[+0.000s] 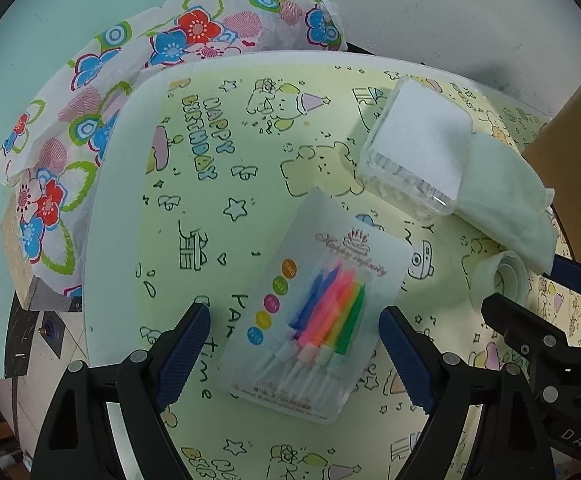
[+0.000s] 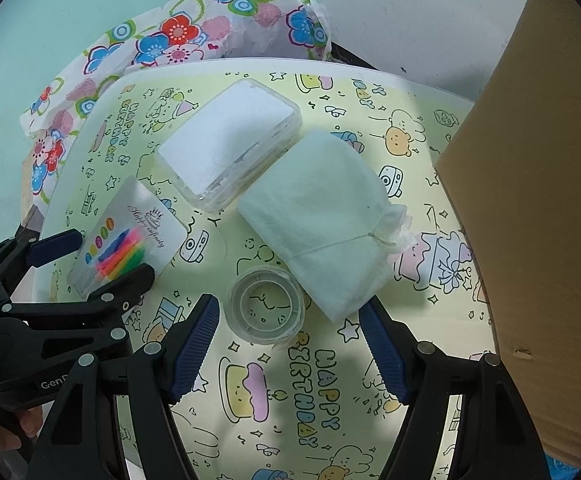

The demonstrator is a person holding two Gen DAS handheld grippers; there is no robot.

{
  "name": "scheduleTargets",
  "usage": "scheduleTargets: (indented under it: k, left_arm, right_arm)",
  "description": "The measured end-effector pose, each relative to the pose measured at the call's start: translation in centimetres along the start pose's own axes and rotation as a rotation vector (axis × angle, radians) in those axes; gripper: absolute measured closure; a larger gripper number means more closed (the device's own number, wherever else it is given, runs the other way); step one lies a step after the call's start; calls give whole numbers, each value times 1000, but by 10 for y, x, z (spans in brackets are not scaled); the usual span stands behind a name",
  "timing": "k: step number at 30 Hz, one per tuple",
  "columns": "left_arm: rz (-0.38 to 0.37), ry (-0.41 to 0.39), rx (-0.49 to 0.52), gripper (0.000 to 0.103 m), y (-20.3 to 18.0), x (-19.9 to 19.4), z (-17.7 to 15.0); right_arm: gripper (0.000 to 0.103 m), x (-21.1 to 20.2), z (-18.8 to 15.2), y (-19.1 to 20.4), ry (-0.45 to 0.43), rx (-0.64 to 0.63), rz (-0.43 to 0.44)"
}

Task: Organize objects
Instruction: 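Close the left tool on the candle card while the right tool grasps the tape roll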

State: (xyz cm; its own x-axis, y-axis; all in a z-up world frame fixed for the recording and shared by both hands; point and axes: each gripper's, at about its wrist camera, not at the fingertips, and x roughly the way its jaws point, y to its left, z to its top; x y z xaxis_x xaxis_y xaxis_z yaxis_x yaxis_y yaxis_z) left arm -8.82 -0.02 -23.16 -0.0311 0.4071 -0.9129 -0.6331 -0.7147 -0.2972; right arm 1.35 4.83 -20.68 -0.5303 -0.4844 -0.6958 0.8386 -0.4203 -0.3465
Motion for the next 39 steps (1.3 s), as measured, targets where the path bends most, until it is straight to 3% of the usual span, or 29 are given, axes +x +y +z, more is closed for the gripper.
scheduleTargets:
  k: [13, 19, 30, 34, 39]
  left_arm:
    - [1, -14, 5, 13, -4, 1, 2]
    - [37, -37, 44, 8, -11, 1, 0]
    - [42, -70, 60, 13, -16, -2, -2]
    - [6, -65, 55, 24, -17, -4, -2]
    - [55, -65, 80, 26, -22, -7, -4]
  right_arm:
    - [27, 1, -2, -9, 16, 35, 12]
    - [27, 2, -2, -10, 22, 40, 15]
    - [27, 3, -4, -10, 31, 37, 14]
    - [27, 4, -5, -10, 33, 36, 15]
    - [27, 4, -6, -8, 34, 27, 10]
